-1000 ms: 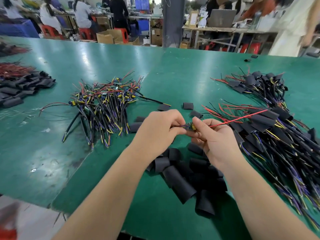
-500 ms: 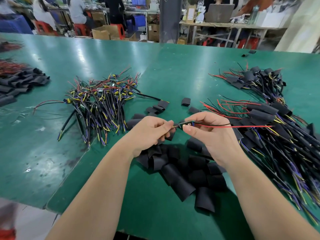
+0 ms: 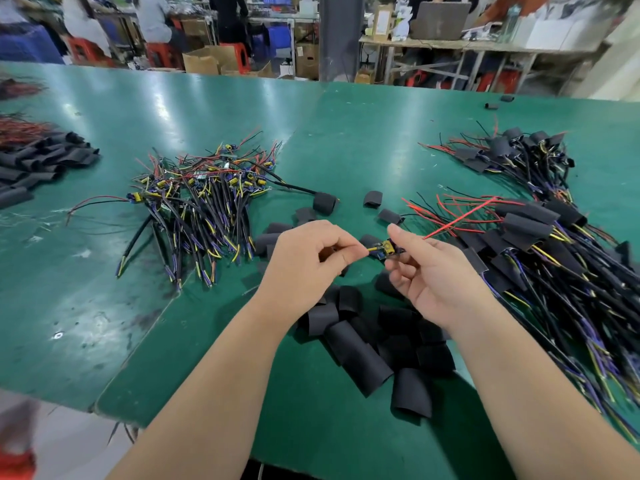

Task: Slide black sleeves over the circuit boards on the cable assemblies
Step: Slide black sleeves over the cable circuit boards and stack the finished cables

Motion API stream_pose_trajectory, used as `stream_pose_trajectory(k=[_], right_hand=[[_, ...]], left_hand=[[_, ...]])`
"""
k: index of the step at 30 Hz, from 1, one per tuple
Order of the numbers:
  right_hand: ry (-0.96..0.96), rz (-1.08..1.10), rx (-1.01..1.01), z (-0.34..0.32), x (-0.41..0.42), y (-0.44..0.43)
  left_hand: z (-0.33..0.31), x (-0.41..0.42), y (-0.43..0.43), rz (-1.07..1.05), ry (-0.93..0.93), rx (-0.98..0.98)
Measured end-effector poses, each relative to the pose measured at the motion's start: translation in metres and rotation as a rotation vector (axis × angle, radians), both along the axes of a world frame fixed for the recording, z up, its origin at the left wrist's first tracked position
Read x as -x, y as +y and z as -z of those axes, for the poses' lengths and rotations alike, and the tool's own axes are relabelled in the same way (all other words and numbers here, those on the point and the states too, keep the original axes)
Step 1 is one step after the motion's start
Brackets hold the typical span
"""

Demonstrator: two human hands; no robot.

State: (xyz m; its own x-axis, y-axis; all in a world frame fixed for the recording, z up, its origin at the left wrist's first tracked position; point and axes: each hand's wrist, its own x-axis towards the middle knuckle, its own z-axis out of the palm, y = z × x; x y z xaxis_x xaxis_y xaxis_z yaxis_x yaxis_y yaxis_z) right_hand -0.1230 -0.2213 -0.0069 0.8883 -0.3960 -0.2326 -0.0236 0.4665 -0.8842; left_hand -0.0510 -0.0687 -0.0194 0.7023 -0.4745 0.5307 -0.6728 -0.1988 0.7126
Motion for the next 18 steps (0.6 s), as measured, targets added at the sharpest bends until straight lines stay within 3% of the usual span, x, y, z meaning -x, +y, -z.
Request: stream_pose_trajectory(k=[4,9,11,14,18], right_hand=[[0.013,0.062,-0.024,0.004,-0.001,-0.003],[-0.143,-0.042,0.177,-0.001,-0.001,-0.009],[-0.086,-0.079,0.497,-0.001,0.002,-0.022],[0.175,-0.055,1.137,0.003,0.007,-0.041],[0.278,-0.231,1.503,0.011,0.003,-0.029]], left_hand=[[-0.001,0.002,0.0,0.005,-0.174,-0.082],[-0.002,0.006,-0.004,-0.057,-0.399,-0.254],[-0.001,0.004,-0.003,-0.103,-0.383,-0.28],[0.002,-0.001,0.002,-0.146,-0.294,-0.283],[0.004,-0.007,0.006,-0.207,-0.224,-0.26]])
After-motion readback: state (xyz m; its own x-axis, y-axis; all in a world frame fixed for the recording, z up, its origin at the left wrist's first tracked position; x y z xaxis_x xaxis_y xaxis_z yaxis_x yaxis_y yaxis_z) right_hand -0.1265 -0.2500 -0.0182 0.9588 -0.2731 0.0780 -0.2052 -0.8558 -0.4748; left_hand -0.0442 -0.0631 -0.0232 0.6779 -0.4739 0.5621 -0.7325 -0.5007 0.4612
